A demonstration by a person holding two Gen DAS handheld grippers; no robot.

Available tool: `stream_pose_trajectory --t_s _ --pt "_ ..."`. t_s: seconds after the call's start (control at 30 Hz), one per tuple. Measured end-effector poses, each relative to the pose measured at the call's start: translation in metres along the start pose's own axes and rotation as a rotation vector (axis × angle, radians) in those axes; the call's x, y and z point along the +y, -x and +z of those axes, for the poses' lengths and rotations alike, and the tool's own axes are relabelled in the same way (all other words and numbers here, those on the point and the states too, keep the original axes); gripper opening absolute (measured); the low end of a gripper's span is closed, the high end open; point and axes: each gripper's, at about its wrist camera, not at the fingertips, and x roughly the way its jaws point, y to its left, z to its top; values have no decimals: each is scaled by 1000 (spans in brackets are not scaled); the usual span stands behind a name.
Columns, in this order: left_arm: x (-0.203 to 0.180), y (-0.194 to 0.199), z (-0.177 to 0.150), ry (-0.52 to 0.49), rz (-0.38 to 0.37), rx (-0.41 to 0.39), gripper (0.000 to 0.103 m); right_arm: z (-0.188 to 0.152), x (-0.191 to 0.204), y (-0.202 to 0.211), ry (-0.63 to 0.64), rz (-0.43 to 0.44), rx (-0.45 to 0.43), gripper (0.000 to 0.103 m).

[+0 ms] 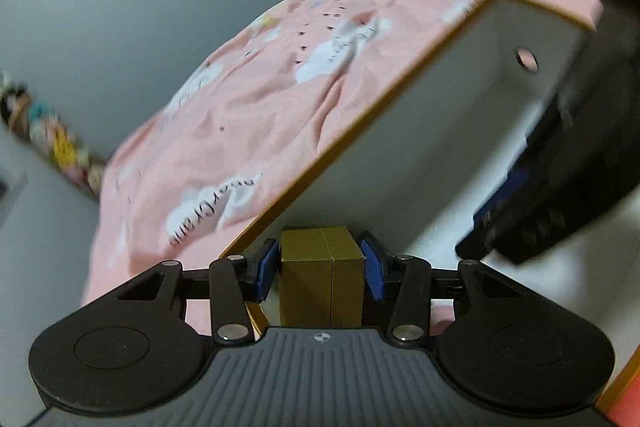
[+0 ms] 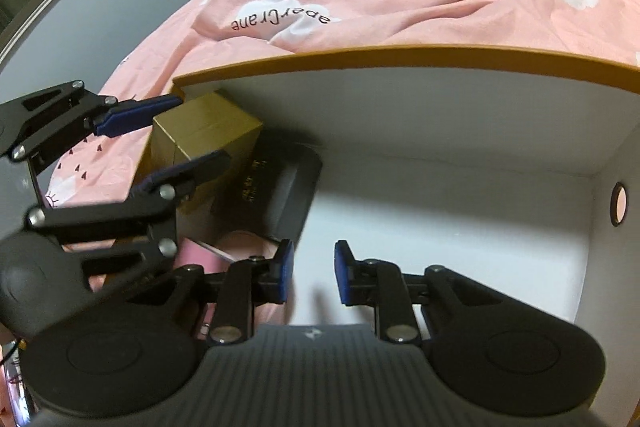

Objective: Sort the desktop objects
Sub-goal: 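Lower the black square box into the box corner and open the right tool, then lower the gold cube into the box and open the left tool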

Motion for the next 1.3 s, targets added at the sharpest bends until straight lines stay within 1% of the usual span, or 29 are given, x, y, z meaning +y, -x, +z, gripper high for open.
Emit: stream_pose_trajectory --t_s 0.07,0.17,0.33,0.53,0.7,0.8,0.87,0.9,1.07,1.13,1.23,1.3 --pt "-11 -2 -4 -66 20 -6 52 0 -1 0 -1 -3 1 24" --pt "-21 -3 -6 -116 42 -12 52 0 -1 0 -2 -4 1 24" --pt "-24 -3 -4 -151 32 7 53 -2 -1 2 -5 -8 -5 26" --pt "-22 -4 -2 -150 7 19 56 -5 0 3 -11 -8 -7 26" --pt "-11 -3 0 -83 -38 20 57 -10 -1 8 -10 -12 -10 28" --pt "-5 2 2 -36 -107 21 58 -12 -1 10 -13 -15 -10 31" --pt "-1 3 2 -6 -139 25 59 -14 0 9 -12 -17 -8 31" --pt "1 3 2 8 -159 26 62 -14 0 8 -12 -15 -6 31" --pt "9 5 0 46 -188 36 62 -16 4 7 3 2 -6 31" --pt "14 6 -2 72 -215 38 62 -16 6 7 8 7 -6 31" --pt "25 14 -3 136 -236 18 62 -15 9 8 20 23 -13 31" --pt "35 19 -6 195 -239 10 62 -16 11 10 37 35 -24 31"
